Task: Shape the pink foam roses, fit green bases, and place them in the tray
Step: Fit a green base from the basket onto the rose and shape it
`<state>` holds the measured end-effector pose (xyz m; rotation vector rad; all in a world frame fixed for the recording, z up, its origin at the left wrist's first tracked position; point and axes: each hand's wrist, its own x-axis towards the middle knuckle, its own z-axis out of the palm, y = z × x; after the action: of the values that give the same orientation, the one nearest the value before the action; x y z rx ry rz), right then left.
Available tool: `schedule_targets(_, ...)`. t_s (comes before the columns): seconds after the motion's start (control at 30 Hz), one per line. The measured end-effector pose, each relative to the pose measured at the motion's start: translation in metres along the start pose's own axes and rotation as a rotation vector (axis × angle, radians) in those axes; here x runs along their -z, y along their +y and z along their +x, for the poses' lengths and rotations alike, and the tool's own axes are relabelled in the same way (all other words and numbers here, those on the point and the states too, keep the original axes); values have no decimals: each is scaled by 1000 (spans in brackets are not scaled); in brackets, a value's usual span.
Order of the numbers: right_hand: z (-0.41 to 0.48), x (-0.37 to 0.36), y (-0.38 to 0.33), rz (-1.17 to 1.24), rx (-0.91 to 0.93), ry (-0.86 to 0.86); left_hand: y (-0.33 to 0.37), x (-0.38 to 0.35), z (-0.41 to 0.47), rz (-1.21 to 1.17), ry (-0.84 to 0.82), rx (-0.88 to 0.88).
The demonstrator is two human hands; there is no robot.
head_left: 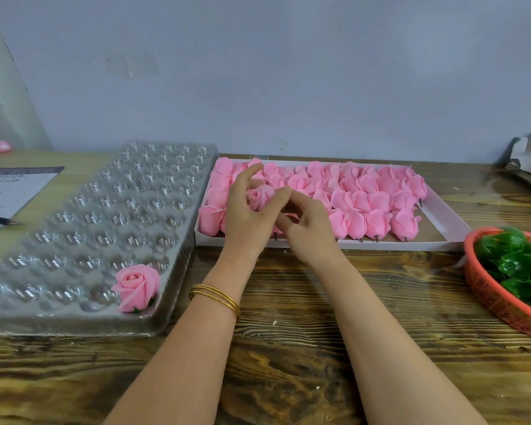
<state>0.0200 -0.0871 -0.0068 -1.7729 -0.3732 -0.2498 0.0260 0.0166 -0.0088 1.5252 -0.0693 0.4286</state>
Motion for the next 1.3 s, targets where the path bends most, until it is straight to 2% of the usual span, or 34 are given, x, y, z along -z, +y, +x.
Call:
schedule_targets(0.13, -2, -3, 0, -88, 26, -23, 4, -1, -1, 15, 4, 15)
schedule_targets(0.27, -2, -2, -1, -120, 34, -28, 1, 0, -1, 143, -13, -65)
schedule_targets(0.4, -2, 0, -2, -80, 27, -33, 0, 0, -1, 268, -24, -144)
schedule_targets(0.73, 0, 0, 4, -1, -27, -34, -6, 4, 0, 517, -40, -198)
schedule_targets(1.0, -1, -2, 3, 46, -57, -12, -6, 6, -2, 628, 3, -222)
schedule_targets(1.3, -2, -1, 1, 79, -64, 4, -1, 5, -4, 617, 20, -236)
